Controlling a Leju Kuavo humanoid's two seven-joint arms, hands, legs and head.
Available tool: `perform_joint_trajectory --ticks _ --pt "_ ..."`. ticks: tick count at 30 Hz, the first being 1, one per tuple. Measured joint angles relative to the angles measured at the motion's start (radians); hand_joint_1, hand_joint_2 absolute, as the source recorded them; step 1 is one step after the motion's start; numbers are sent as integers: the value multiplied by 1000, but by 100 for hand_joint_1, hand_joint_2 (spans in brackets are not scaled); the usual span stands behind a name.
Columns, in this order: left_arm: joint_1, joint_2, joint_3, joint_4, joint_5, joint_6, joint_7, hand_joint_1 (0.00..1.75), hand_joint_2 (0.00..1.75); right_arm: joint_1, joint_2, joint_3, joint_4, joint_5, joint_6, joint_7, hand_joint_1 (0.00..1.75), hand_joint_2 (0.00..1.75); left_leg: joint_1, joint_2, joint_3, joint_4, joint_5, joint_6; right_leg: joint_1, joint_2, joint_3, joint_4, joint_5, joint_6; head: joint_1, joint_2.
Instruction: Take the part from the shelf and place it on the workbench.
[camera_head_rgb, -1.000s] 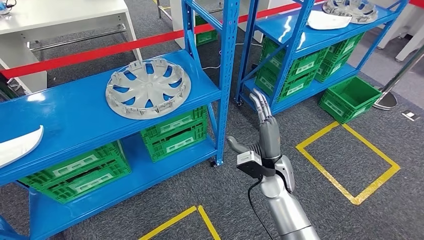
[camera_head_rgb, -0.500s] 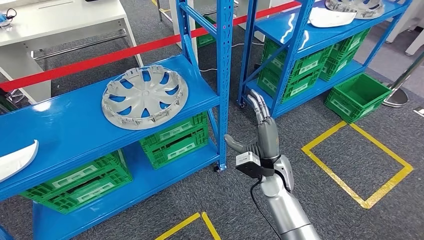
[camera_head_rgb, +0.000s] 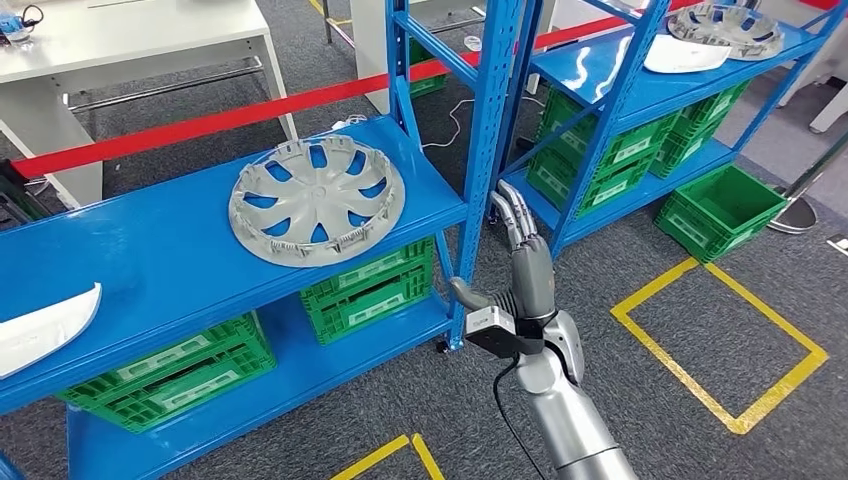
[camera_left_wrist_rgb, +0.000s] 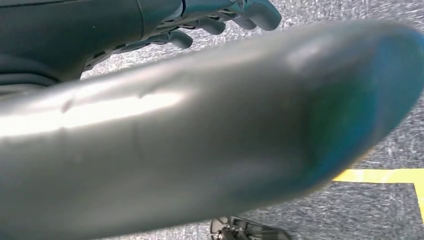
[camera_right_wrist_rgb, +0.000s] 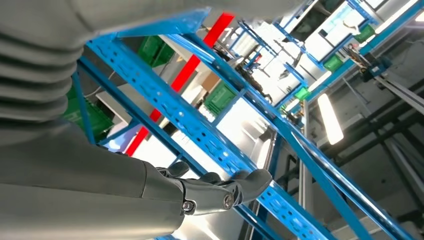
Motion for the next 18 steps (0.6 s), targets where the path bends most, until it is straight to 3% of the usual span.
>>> perform_joint_trajectory --ticks 1,2,3,5,6,7,9,11,13,16,17,18 --pt "1 0 1 0 0 0 0 0 0 0 0 0 4 0 0 -1 0 0 -2 0 3 0 -4 2 0 0 -38 45 -12 1 0 0" --pt "2 0 2 0 0 0 0 0 0 1 0 0 9 0 -1 -2 0 0 -3 -1 8 0 -10 2 0 0 -64 62 -6 1 0 0" --pt "3 0 3 0 0 0 0 0 0 0 0 0 13 0 -1 -4 0 0 -4 -1 14 0 -15 2 0 0 -71 44 22 -1 0 0" --pt "3 0 4 0 0 0 0 0 0 -2 -1 0 21 0 -4 -10 0 0 -4 -3 30 0 -29 -2 2 -1 -41 -72 113 -9 0 0" --pt "2 0 4 0 0 0 0 0 0 -4 -1 0 24 0 -5 -13 0 0 -5 -4 38 0 -36 -6 5 -1 -25 -126 126 -13 -1 0" --pt "1 0 4 0 0 0 0 0 0 -5 -2 0 28 0 -7 -15 0 0 -5 -4 40 0 -42 -12 8 -2 -13 -159 121 -17 -2 0" --pt "1 0 4 0 -2 0 0 0 0 -5 -2 0 33 -1 -11 -16 0 0 -7 -4 51 6 -48 -26 13 -1 -3 -176 99 -26 -3 0" --pt "0 1 4 0 -4 0 0 0 0 -5 -2 0 35 -2 -15 -16 0 0 -7 -3 60 24 -53 -39 8 1 21 -185 122 -41 -4 0" --pt "-4 2 5 0 -6 1 1 0 0 -7 -2 -1 36 -3 -16 -15 0 0 -5 -1 34 81 -73 -50 4 -1 44 -190 122 -54 -9 0" --pt "-6 3 5 0 -8 0 6 0 0 -7 -2 -1 36 -3 -16 -12 0 0 -1 0 -74 228 -132 -63 4 0 55 -191 109 -62 -12 0" --pt "-5 4 5 0 -8 0 8 0 0 -7 -2 -1 36 -3 -15 -10 0 0 0 0 -102 250 -138 -64 4 2 60 -191 104 -62 -13 0" --pt "-3 6 5 0 -9 0 10 0 0 -6 -2 -1 37 -2 -15 -7 0 44 0 0 -115 242 -123 -64 3 3 67 -191 98 -61 -13 0"
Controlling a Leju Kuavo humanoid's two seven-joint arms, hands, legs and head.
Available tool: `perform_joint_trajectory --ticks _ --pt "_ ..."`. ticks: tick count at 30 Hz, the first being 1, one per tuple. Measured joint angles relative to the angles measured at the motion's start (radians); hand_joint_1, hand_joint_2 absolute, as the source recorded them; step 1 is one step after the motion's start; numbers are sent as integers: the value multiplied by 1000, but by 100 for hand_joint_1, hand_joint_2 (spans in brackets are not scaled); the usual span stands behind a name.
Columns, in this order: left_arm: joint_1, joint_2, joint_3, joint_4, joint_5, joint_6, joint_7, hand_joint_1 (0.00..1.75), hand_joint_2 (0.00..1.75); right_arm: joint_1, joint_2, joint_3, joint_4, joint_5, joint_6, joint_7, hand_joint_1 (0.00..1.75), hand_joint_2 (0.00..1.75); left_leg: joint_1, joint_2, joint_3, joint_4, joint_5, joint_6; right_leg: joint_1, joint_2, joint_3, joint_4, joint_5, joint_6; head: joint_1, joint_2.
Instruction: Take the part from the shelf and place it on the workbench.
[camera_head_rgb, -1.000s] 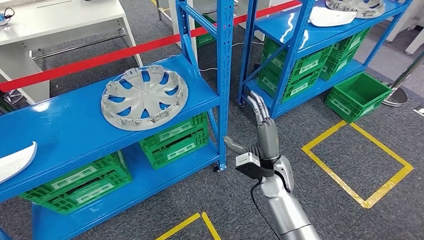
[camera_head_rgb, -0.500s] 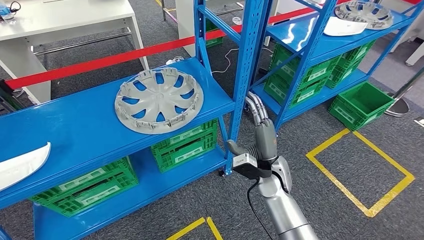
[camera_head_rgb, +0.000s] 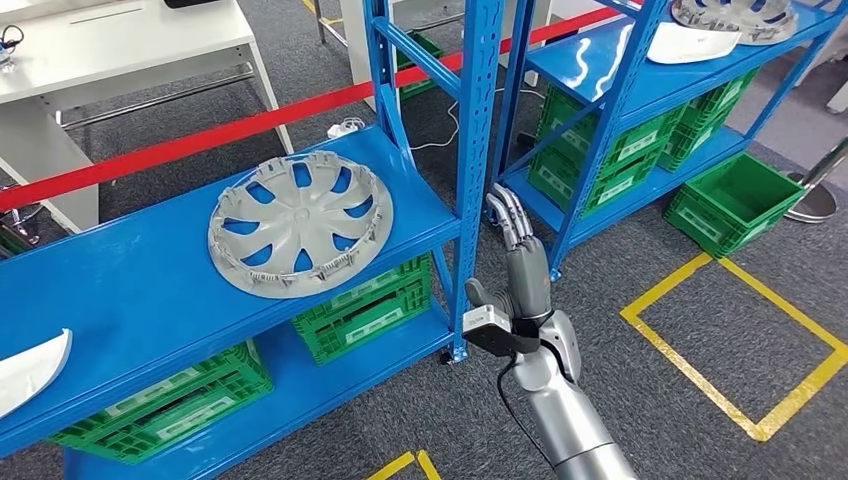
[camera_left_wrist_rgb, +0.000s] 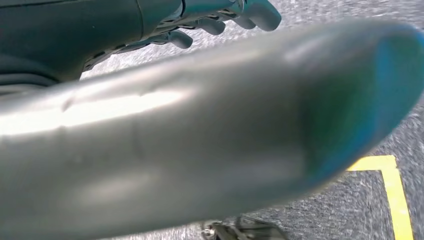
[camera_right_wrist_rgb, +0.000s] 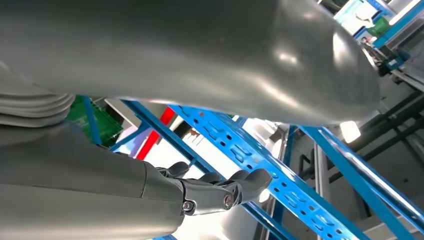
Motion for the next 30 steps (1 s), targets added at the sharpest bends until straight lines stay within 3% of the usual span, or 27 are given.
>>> perform_joint_trajectory --ticks 3,5,9,11,13,14,15,16,18,20,24,26,28,30 --pt "2 4 0 0 0 -1 5 0 0 0 1 0 1 8 -2 15 0 175 -1 1 27 -154 122 11 0 1 26 0 -20 9 0 0" --pt "2 6 0 0 -1 -3 8 0 0 0 1 0 1 15 -2 25 0 175 -6 3 45 -218 143 24 2 0 36 -4 -31 20 -2 0" --pt "5 7 1 0 0 -4 16 0 0 -2 2 3 2 24 7 34 0 175 -3 1 75 -239 152 52 4 -1 42 25 -34 41 2 0" --pt "3 6 2 0 0 -4 16 0 0 -10 3 6 7 25 20 33 0 87 -1 1 90 -244 147 61 2 -2 -1 103 -69 49 5 0" --pt "3 6 2 0 0 -4 12 0 0 -16 3 11 16 22 39 31 0 0 -2 0 94 -243 138 64 2 -2 -81 215 -113 56 7 0" --pt "4 6 2 0 0 -4 10 0 0 -18 3 13 21 19 50 30 0 0 -2 -1 97 -243 134 63 2 -2 -113 249 -119 57 7 0" --pt "5 5 2 0 0 -4 8 0 0 -21 3 15 27 15 62 27 0 0 -2 -1 103 -243 128 62 2 -2 -129 249 -104 58 8 0" --pt "6 5 2 0 -1 -4 7 0 0 -26 2 17 33 11 75 25 0 0 -2 -2 111 -243 122 60 1 -2 -126 214 -68 57 8 0" --pt "6 3 2 0 -6 -5 3 0 0 -43 0 21 48 5 98 17 0 0 -2 -1 130 -243 108 54 1 -3 -93 94 16 51 8 0" --pt "3 3 2 0 -12 -6 0 0 0 -62 -4 27 68 0 118 10 0 0 -3 -1 136 -241 98 43 5 -4 -72 21 36 41 7 0" --pt "2 3 2 0 -22 -4 -4 0 0 -112 -12 49 125 1 152 0 0 0 -4 0 139 -222 86 19 5 -1 -55 7 35 11 6 0" --pt "-3 3 2 0 -29 -2 -4 0 0 -157 -16 66 171 1 163 -9 0 0 -1 1 101 -154 56 10 2 0 -43 2 32 2 2 0" --pt "-6 2 1 0 -34 0 -6 0 0 -196 -17 84 228 -6 177 -17 0 0 1 1 26 -35 13 1 2 0 -38 1 27 -5 -1 0" --pt "-3 2 1 0 -40 1 -6 0 0 -229 -18 101 287 -19 195 -23 0 0 2 1 -28 22 13 -1 4 0 -33 1 21 -8 -1 0"
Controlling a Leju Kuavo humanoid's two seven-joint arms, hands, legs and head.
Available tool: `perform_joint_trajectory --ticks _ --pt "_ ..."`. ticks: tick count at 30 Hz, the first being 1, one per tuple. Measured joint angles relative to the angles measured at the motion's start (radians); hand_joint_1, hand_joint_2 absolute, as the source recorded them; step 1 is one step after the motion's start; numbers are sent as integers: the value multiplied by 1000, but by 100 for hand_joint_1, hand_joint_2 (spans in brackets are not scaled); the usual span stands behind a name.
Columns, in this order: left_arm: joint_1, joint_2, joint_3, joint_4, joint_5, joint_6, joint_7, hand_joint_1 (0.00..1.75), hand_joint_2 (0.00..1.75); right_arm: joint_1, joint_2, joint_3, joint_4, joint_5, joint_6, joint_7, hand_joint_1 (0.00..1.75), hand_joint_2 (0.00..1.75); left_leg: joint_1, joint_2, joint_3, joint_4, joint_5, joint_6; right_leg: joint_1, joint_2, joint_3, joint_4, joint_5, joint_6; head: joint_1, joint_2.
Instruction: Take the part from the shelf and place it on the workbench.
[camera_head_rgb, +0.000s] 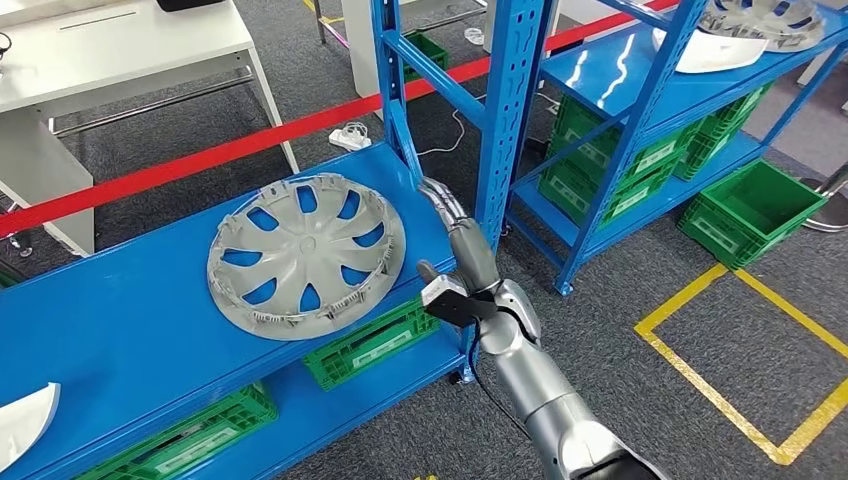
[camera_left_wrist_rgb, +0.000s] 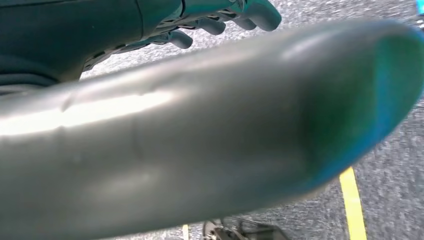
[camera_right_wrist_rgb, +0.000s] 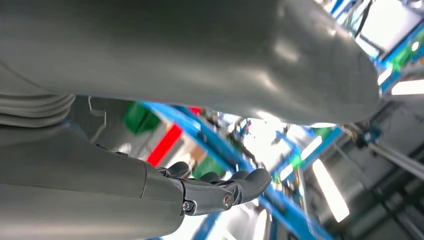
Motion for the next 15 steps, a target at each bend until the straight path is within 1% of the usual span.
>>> perform_joint_trajectory --ticks 1,2,3,4,5,6,7,9,10,11,12,15 --pt "2 0 0 0 -4 1 2 0 0 -17 0 9 30 -7 11 -2 0 0 0 0 -1 -23 29 2 0 1 5 0 -3 0 0 0" --pt "3 0 -1 1 -9 1 3 0 0 -35 1 19 60 -12 22 -3 0 0 -1 0 13 -77 74 7 1 1 11 0 -7 1 0 0" --pt "3 0 -2 1 -13 2 6 0 0 -55 2 31 91 -17 32 -3 0 0 -2 0 35 -141 117 12 1 1 17 0 -11 3 0 0" --pt "2 0 -3 1 -18 3 8 0 0 -76 4 43 122 -21 41 -2 0 0 -5 1 53 -200 139 18 2 1 22 0 -14 5 -1 0" --pt "0 0 -3 1 -23 4 10 0 0 -95 7 56 151 -22 47 -2 0 0 -8 2 68 -238 150 23 2 1 23 -1 -16 10 -2 0" --pt "-1 0 -4 1 -26 4 12 0 0 -111 10 69 179 -23 52 -2 0 0 -10 3 73 -255 150 27 3 0 23 -1 -18 15 -2 0" --pt "-1 -1 -4 1 -29 4 13 0 0 -125 13 82 204 -23 55 -2 0 0 -11 3 75 -261 150 26 5 0 22 -1 -19 16 -2 0" --pt "1 -2 -4 1 -34 5 15 0 0 -153 21 107 253 -23 63 -4 0 0 -9 0 77 -265 166 22 8 -1 23 -3 -19 12 0 0" --pt "1 -3 -4 1 -36 5 15 0 0 -169 27 118 278 -24 67 -5 0 0 -8 -1 78 -266 167 20 9 -2 25 -4 -18 8 1 0" --pt "0 -4 -4 1 -39 5 14 0 0 -185 33 129 302 -24 71 -6 0 0 -8 -1 78 -266 166 22 9 -2 27 -8 -18 7 1 0" --pt "-1 -4 -5 1 -41 5 13 0 0 -200 39 141 325 -24 74 -6 0 0 -9 -1 79 -266 165 25 9 -2 30 -12 -18 8 1 0" --pt "-2 -6 -9 1 -45 5 6 0 0 -243 57 173 390 -16 85 -6 0 0 -9 -1 82 -266 162 31 9 -2 37 -20 -17 17 1 0"
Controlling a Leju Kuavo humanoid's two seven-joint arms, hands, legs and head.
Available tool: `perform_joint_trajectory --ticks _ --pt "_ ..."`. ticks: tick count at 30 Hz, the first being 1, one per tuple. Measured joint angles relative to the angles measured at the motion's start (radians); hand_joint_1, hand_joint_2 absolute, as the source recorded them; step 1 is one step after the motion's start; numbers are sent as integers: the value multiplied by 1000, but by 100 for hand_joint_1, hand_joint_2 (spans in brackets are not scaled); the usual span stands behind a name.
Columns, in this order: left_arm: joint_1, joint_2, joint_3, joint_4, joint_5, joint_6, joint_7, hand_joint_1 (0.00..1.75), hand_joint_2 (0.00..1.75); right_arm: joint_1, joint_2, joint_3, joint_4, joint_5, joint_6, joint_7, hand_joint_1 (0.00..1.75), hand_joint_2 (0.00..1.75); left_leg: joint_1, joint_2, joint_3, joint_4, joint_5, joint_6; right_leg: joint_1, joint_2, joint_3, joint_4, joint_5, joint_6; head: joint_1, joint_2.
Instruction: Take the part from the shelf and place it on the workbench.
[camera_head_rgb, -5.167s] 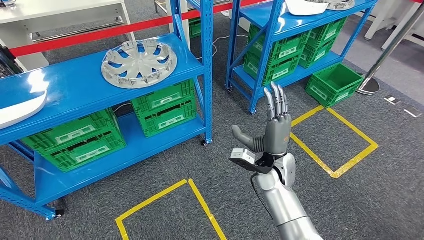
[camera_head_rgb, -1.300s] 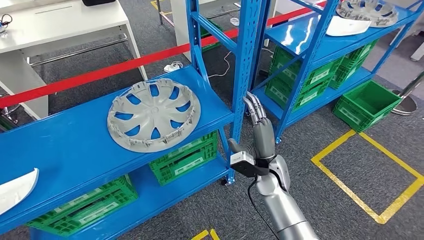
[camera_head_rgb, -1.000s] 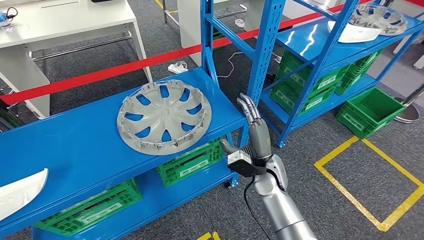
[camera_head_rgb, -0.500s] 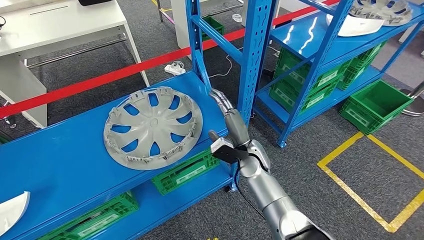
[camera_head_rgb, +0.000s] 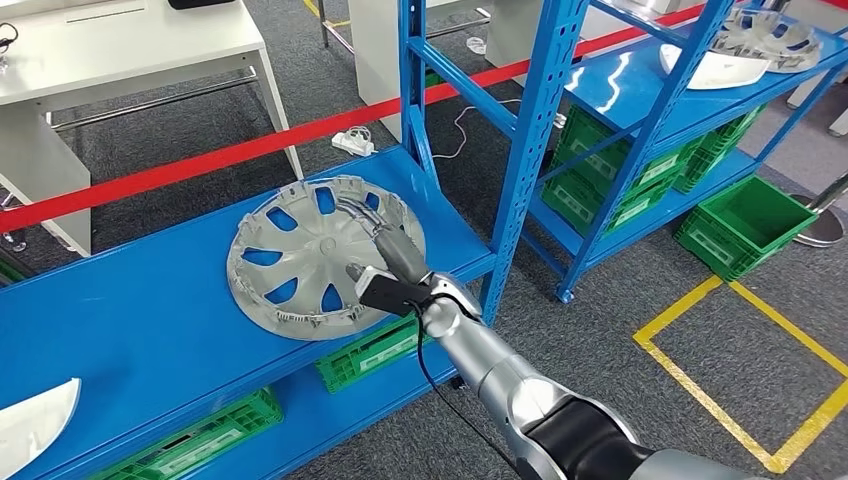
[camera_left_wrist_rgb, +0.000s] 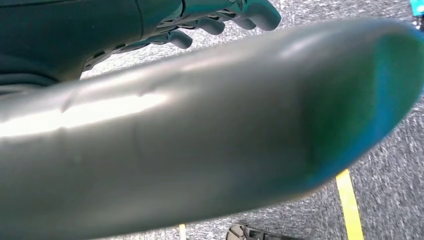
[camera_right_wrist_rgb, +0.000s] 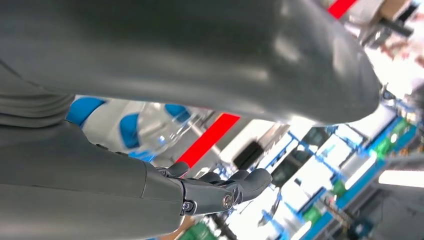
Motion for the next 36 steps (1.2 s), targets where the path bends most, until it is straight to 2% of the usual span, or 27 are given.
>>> perform_joint_trajectory --ticks 5,14,18,36 --pt "-2 -2 -3 0 1 0 -8 0 0 -73 34 57 116 10 19 8 0 0 0 0 1 0 0 4 0 0 2 -4 2 10 0 0" --pt "-3 -10 -3 2 3 4 -11 0 0 -157 85 128 254 3 58 34 0 0 1 0 2 0 1 5 0 0 2 -4 3 11 0 0" --pt "-3 -13 -3 2 3 4 -11 0 0 -168 93 140 278 2 59 41 0 175 2 0 2 -1 1 5 0 0 2 -4 3 11 0 0" --pt "-6 -20 -3 3 5 4 -15 0 0 -185 134 174 329 2 69 59 0 175 2 1 2 -2 1 5 1 0 2 -4 3 11 0 0"
